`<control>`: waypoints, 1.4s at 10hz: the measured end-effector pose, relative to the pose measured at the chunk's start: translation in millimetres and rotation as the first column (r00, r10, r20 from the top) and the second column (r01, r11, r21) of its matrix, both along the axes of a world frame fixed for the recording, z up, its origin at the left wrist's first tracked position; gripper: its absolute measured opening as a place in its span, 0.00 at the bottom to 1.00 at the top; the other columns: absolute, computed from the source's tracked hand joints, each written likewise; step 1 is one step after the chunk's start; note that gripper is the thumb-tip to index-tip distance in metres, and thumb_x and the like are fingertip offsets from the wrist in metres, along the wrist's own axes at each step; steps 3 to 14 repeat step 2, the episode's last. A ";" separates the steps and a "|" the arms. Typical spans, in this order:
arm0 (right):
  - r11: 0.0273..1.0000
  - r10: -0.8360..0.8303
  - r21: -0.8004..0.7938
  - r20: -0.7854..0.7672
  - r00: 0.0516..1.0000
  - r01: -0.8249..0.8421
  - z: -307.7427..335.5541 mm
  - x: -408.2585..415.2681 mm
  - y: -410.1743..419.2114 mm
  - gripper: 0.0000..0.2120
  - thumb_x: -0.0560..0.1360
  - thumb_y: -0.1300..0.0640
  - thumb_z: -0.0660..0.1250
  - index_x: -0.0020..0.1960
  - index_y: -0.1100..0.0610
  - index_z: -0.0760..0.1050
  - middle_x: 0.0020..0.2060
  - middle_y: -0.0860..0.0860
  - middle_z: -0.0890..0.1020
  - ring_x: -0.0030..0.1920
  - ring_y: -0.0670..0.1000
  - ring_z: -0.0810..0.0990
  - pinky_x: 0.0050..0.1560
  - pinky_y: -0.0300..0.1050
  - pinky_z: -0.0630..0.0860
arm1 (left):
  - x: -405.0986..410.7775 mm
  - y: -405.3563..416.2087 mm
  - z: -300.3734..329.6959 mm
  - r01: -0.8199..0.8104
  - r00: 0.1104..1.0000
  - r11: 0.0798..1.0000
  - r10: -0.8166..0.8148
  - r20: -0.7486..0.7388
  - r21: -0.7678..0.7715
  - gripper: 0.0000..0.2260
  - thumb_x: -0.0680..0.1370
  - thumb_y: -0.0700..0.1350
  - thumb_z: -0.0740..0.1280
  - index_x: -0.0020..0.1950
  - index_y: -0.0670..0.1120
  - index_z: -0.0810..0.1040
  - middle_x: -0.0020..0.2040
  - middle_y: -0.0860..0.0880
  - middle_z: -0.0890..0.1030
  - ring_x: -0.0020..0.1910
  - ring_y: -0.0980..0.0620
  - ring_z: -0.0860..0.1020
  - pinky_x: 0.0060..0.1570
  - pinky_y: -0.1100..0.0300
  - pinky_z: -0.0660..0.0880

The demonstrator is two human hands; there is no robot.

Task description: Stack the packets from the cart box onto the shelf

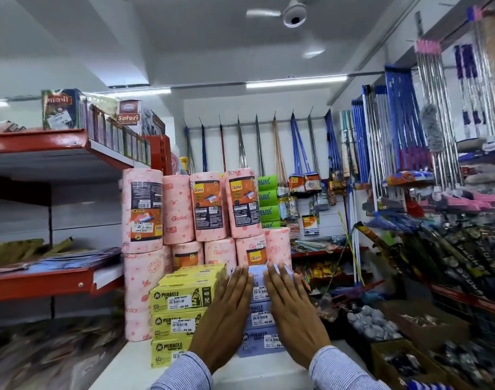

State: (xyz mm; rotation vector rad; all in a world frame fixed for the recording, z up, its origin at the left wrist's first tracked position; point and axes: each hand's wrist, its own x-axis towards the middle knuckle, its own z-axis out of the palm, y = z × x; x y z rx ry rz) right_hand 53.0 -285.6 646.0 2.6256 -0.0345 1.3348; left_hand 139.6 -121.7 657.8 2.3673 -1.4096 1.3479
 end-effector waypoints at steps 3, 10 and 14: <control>0.998 0.048 0.040 0.002 0.999 -0.048 5.3 -7.0 5.6 0.28 0.80 0.55 0.45 0.78 0.59 0.41 0.78 0.55 0.44 0.77 0.56 0.42 0.71 0.59 0.50 | -15.2 6.0 6.9 0.023 1.000 0.999 -0.022 0.004 -0.050 0.32 0.78 0.42 0.63 0.78 0.40 0.50 0.79 0.40 0.49 0.78 0.43 0.47 0.72 0.46 0.49; 0.998 0.048 0.040 0.002 0.999 -0.048 5.3 -7.0 5.6 0.28 0.80 0.55 0.45 0.78 0.59 0.41 0.78 0.55 0.44 0.77 0.56 0.42 0.71 0.59 0.50 | -15.2 6.0 6.9 0.023 1.000 0.999 -0.022 0.004 -0.050 0.32 0.78 0.42 0.63 0.78 0.40 0.50 0.79 0.40 0.49 0.78 0.43 0.47 0.72 0.46 0.49; 0.998 0.048 0.040 0.002 0.999 -0.048 5.3 -7.0 5.6 0.28 0.80 0.55 0.45 0.78 0.59 0.41 0.78 0.55 0.44 0.77 0.56 0.42 0.71 0.59 0.50 | -15.2 6.0 6.9 0.023 1.000 0.999 -0.022 0.004 -0.050 0.32 0.78 0.42 0.63 0.78 0.40 0.50 0.79 0.40 0.49 0.78 0.43 0.47 0.72 0.46 0.49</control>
